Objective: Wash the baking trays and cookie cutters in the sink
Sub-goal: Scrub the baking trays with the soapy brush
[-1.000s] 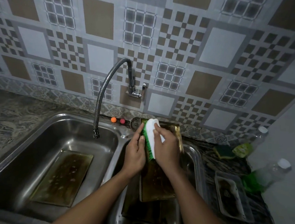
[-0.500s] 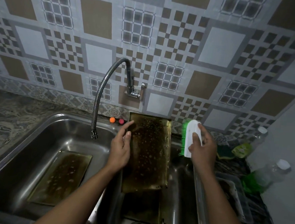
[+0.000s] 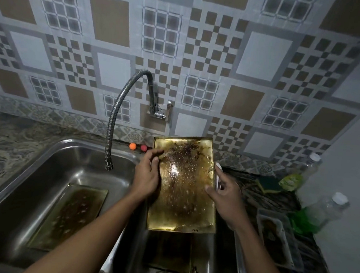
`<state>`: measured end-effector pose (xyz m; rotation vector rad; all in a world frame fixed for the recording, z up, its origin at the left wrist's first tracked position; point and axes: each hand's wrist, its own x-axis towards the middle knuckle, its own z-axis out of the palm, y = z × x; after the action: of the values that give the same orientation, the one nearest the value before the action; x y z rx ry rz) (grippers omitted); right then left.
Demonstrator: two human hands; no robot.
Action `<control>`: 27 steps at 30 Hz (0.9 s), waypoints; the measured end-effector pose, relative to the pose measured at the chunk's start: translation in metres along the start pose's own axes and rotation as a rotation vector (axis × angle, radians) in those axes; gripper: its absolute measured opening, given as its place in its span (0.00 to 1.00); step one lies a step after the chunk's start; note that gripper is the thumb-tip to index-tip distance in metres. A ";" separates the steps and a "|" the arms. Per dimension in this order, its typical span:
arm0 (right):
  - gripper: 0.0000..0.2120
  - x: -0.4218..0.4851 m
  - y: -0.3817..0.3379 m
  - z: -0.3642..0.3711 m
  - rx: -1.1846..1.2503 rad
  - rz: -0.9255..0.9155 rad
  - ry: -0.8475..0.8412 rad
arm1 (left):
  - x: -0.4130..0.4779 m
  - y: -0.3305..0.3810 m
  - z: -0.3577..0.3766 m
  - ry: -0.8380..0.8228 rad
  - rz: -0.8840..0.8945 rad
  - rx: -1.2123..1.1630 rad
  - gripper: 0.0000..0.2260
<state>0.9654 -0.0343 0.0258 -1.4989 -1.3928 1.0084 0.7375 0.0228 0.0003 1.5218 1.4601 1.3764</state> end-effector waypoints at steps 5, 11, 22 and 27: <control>0.27 -0.005 -0.009 0.009 -0.148 -0.136 0.119 | 0.001 0.014 0.007 0.005 -0.050 0.329 0.22; 0.27 -0.013 0.001 0.041 -0.374 -0.301 0.221 | -0.010 0.048 0.034 -0.328 0.029 0.017 0.30; 0.24 -0.028 -0.011 0.054 -0.527 -0.500 0.014 | -0.021 0.054 0.035 -0.156 -0.121 -0.256 0.22; 0.13 -0.030 -0.024 0.052 -0.428 -0.543 0.007 | -0.014 0.042 0.031 -0.089 -0.191 -0.364 0.19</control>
<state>0.9069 -0.0610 0.0316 -1.2870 -1.9543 0.3799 0.7818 0.0076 0.0268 1.1666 1.1895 1.3532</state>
